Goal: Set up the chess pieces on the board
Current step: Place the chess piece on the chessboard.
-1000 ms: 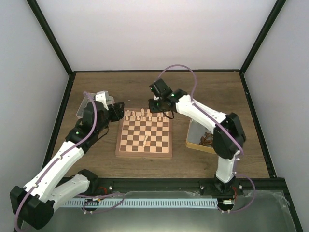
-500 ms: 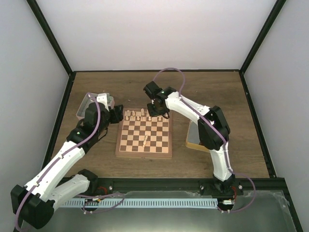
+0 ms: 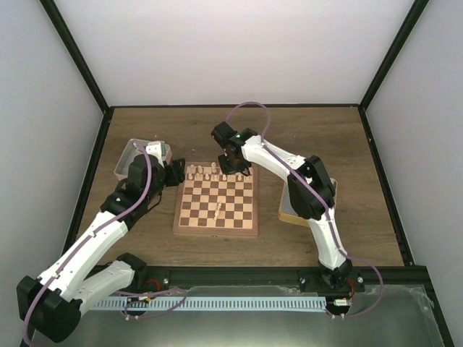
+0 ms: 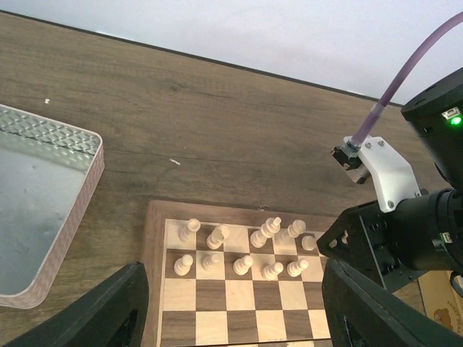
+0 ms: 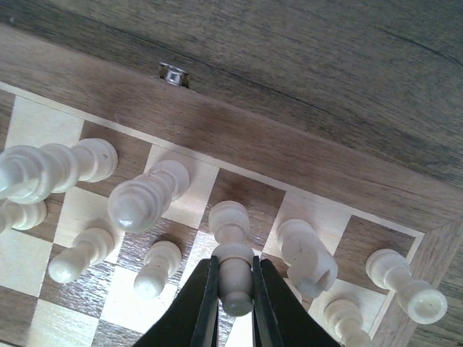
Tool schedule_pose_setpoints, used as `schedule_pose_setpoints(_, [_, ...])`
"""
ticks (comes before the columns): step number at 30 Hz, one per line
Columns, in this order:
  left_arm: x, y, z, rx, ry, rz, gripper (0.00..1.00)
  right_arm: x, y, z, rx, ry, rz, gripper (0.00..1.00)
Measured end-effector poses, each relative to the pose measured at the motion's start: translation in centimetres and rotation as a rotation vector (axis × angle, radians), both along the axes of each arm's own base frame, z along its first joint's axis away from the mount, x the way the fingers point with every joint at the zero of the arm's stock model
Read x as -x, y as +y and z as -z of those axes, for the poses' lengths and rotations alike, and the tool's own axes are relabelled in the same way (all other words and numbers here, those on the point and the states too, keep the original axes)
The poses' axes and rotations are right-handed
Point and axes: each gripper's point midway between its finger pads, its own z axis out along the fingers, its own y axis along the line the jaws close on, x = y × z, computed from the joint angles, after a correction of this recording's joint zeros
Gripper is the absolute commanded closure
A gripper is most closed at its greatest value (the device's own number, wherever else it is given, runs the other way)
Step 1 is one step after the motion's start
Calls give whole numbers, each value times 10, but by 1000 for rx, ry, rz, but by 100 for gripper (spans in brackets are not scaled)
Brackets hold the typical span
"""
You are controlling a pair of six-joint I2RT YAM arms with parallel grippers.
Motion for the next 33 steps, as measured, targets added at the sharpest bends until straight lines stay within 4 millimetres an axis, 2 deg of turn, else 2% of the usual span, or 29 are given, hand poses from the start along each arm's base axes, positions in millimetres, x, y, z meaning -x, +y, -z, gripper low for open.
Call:
schedule_pose_setpoints(11, [1,0,2,0,5,3,32,2,-4,4,35,16,-6,81])
schedule_pose_setpoints(17, [1,-1,3,1,7,6,32,-2,-2,-3,27,0,-5,81])
schedule_pose_setpoints(28, [2,-1,7,-1,16,6,32,-3,-1,-3,25,-2,-5,83])
schedule_pose_setpoints(33, [2,-1,8,2,18,10,32,-3,-1,-3,23,-4,-4,88])
